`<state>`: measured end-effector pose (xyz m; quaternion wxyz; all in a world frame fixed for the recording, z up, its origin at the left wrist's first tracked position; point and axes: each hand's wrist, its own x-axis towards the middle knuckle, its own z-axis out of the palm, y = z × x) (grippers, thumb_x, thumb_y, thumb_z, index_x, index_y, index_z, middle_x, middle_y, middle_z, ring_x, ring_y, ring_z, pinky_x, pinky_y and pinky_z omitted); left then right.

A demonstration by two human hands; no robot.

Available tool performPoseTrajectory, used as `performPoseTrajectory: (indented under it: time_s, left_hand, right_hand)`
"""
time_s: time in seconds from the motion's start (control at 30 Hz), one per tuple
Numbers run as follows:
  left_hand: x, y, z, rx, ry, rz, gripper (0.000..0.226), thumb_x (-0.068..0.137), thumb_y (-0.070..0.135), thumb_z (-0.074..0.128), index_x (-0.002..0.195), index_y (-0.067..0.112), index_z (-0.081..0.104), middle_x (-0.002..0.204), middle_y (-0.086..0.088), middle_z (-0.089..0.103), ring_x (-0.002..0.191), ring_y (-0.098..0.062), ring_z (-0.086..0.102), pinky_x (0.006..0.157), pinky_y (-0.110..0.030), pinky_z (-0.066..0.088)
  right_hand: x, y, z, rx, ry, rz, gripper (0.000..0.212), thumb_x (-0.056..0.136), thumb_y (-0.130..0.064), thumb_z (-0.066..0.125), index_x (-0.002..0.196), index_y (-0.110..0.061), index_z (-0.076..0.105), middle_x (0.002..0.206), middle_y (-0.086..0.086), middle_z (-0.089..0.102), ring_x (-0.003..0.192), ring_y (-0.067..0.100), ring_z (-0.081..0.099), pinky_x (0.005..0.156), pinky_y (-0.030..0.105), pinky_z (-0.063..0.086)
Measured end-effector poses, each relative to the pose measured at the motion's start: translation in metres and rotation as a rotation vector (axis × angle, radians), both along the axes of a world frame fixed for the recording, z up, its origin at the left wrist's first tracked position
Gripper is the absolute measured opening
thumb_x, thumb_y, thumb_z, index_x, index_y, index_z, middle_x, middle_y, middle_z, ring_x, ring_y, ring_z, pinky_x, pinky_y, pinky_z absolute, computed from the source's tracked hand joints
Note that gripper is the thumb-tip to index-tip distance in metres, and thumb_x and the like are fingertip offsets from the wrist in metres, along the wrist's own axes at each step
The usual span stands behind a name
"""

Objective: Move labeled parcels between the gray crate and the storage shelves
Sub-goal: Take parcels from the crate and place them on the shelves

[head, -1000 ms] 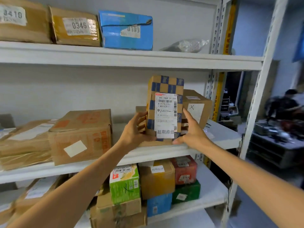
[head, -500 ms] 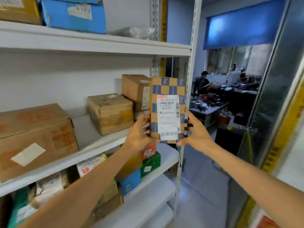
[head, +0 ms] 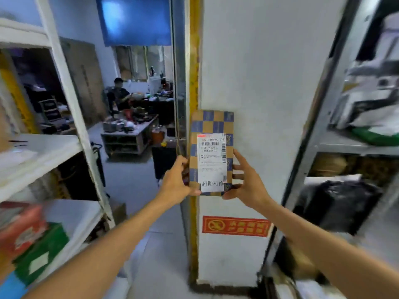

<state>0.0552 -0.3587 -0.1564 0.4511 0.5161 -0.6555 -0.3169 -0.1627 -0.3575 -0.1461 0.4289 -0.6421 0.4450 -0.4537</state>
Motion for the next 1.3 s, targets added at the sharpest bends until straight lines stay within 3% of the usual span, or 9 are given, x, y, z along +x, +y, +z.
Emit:
performPoseTrajectory:
  time_s: [0.1, 0.27, 0.4, 0.53, 0.67, 0.83, 1.03, 1.2, 1.3]
  left_hand:
    - [-0.063, -0.023, 0.007, 0.021, -0.039, -0.21, 0.072, 0.054, -0.009, 0.087, 0.107, 0.015, 0.044, 0.108, 0.008, 0.061, 0.095, -0.011, 0.062, 0.066, -0.019, 0.056]
    - [-0.156, -0.034, -0.009, -0.011, -0.135, -0.485, 0.071, 0.064, -0.002, 0.085, 0.116, 0.013, 0.039, 0.138, -0.003, 0.054, 0.115, -0.021, 0.058, 0.073, -0.019, 0.054]
    - [-0.224, -0.029, -0.027, -0.027, -0.143, -0.639, 0.071, 0.066, 0.001, 0.085, 0.118, 0.015, 0.039, 0.138, -0.004, 0.054, 0.119, -0.021, 0.057, 0.08, -0.024, 0.054]
    - [-0.292, -0.022, -0.046, -0.002, -0.139, -0.829, 0.074, 0.064, 0.004, 0.086, 0.119, 0.017, 0.039, 0.128, 0.006, 0.057, 0.112, -0.009, 0.055, 0.078, -0.015, 0.049]
    - [-0.363, -0.022, -0.067, 0.0, -0.176, -0.949, 0.071, 0.058, 0.006, 0.09, 0.109, 0.016, 0.041, 0.118, 0.001, 0.063, 0.109, -0.017, 0.062, 0.09, -0.045, 0.055]
    - [-0.438, -0.022, -0.084, 0.005, -0.183, -1.039, 0.066, 0.061, 0.004, 0.088, 0.107, 0.013, 0.041, 0.119, 0.001, 0.062, 0.112, -0.015, 0.061, 0.089, -0.032, 0.054]
    - [-0.507, -0.041, -0.104, 0.01, -0.239, -1.123, 0.068, 0.059, 0.007, 0.09, 0.105, 0.019, 0.041, 0.126, -0.003, 0.06, 0.119, -0.02, 0.057, 0.098, -0.045, 0.05]
    - [-0.566, -0.062, -0.12, 0.111, -0.241, -1.21, 0.068, 0.064, -0.001, 0.085, 0.114, 0.013, 0.041, 0.13, 0.002, 0.052, 0.117, -0.012, 0.051, 0.087, -0.025, 0.048]
    - [-0.606, -0.085, -0.136, 0.169, -0.229, -1.277, 0.069, 0.063, -0.004, 0.085, 0.115, 0.012, 0.042, 0.134, 0.0, 0.052, 0.119, -0.014, 0.053, 0.087, -0.027, 0.05]
  right_hand:
    - [-0.056, 0.018, -0.014, -0.031, 0.072, -0.211, 0.127, 0.055, 0.019, 0.081, 0.152, -0.035, 0.019, 0.13, 0.004, 0.052, 0.11, 0.025, 0.06, 0.065, 0.029, 0.06]
    - [-0.127, 0.063, -0.032, -0.01, 0.113, -0.52, 0.127, 0.056, 0.016, 0.081, 0.152, -0.04, 0.019, 0.119, -0.011, 0.056, 0.114, 0.024, 0.059, 0.075, 0.049, 0.06]
    - [-0.174, 0.1, -0.042, 0.038, 0.141, -0.702, 0.127, 0.057, 0.021, 0.077, 0.153, -0.037, 0.018, 0.107, -0.017, 0.057, 0.095, 0.013, 0.066, 0.064, 0.036, 0.061]
    - [-0.218, 0.134, -0.053, 0.079, 0.18, -0.871, 0.128, 0.055, 0.016, 0.082, 0.151, -0.039, 0.018, 0.109, -0.022, 0.051, 0.105, 0.018, 0.06, 0.073, 0.042, 0.06]
    - [-0.268, 0.156, -0.072, 0.107, 0.167, -0.998, 0.128, 0.054, 0.017, 0.081, 0.152, -0.036, 0.018, 0.108, -0.021, 0.05, 0.107, 0.021, 0.059, 0.068, 0.032, 0.06]
    - [-0.33, 0.161, -0.093, 0.131, 0.167, -1.088, 0.126, 0.055, 0.018, 0.08, 0.152, -0.035, 0.019, 0.109, -0.021, 0.049, 0.107, 0.02, 0.058, 0.061, 0.024, 0.058]
    - [-0.382, 0.155, -0.117, 0.173, 0.15, -1.172, 0.125, 0.056, 0.013, 0.082, 0.153, -0.033, 0.017, 0.111, -0.02, 0.048, 0.112, 0.02, 0.055, 0.067, 0.025, 0.058]
    - [-0.423, 0.137, -0.134, 0.217, 0.123, -1.229, 0.125, 0.056, 0.013, 0.082, 0.153, -0.031, 0.017, 0.112, -0.022, 0.046, 0.113, 0.023, 0.056, 0.071, 0.031, 0.059]
    - [-0.452, 0.12, -0.146, 0.24, 0.097, -1.272, 0.124, 0.056, 0.015, 0.081, 0.153, -0.03, 0.017, 0.112, -0.023, 0.046, 0.111, 0.023, 0.056, 0.065, 0.027, 0.059]
